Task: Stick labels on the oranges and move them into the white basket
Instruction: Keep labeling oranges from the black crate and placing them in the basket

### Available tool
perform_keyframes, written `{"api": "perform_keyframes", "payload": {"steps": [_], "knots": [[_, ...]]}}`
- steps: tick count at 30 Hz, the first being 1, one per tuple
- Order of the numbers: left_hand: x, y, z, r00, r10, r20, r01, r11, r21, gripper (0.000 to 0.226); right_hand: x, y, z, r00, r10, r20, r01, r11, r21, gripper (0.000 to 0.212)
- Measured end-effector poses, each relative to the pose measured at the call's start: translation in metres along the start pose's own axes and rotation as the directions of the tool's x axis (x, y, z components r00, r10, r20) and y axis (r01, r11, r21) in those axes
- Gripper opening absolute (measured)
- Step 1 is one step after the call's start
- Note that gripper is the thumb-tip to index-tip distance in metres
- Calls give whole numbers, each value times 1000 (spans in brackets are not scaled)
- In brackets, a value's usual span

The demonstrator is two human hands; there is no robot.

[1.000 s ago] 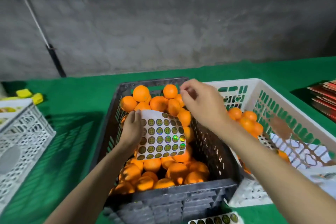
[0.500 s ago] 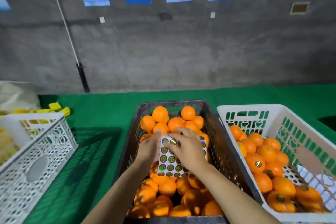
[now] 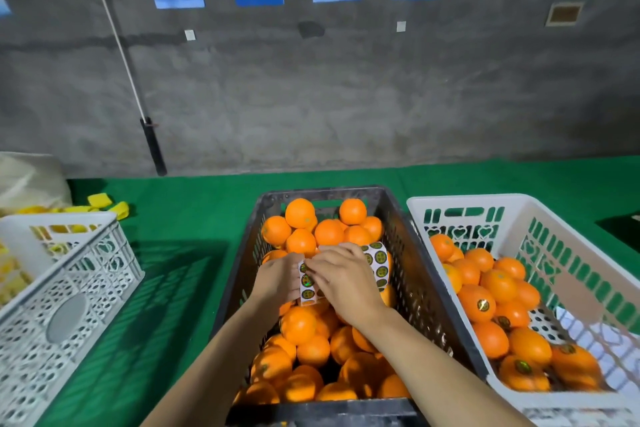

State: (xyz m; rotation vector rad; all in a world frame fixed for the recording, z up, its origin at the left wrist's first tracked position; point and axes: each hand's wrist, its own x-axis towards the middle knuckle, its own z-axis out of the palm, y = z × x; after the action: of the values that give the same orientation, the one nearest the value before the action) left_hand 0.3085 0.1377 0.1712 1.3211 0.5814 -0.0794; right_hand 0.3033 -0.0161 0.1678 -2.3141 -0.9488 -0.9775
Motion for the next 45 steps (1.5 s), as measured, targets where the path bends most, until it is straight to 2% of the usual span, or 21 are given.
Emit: {"api": "perform_keyframes", "payload": {"steps": [8,17,20,27,30,34,39,41,42,44,45], "knots": [[-1,-4,-3,991,90,100,-93,996,20,25,1,-3,-3,999,43,26,-43,999,11,18],[-5,-5,-3,982,135,135,-144,988,55,29,3,-4,-5,998,38,43,-38,999,-3,19],[-7,-3,-2,982,134,132,-140,990,37,27,2,-5,-3,998,41,38,-40,999,-5,17],[-13,-2,0,970,189,153,-196,980,36,20,1,-1,2,985,174,-6,-174,985,23,17],[-13,-2,2,966,230,121,-236,971,39,14,2,1,0,986,160,-36,-158,987,38,15],[-12,-4,0,944,320,78,-329,932,151,33,2,0,0,1000,8,-9,-8,1000,-7,14],[-16,-3,0,904,427,35,-423,875,234,52,2,-1,2,1000,2,-24,-2,1000,1,5],[-17,-2,-2,861,501,-85,-460,841,285,45,3,-2,5,996,71,-50,-68,997,45,6],[-17,0,-4,831,531,-166,-466,827,314,43,3,-2,6,987,149,-52,-143,985,96,9],[-18,3,-7,774,557,-300,-455,819,349,37,5,-1,4,937,350,19,-343,904,256,12],[-19,4,-8,761,555,-336,-444,823,354,34,6,1,4,901,422,101,-430,838,336,11]]}}
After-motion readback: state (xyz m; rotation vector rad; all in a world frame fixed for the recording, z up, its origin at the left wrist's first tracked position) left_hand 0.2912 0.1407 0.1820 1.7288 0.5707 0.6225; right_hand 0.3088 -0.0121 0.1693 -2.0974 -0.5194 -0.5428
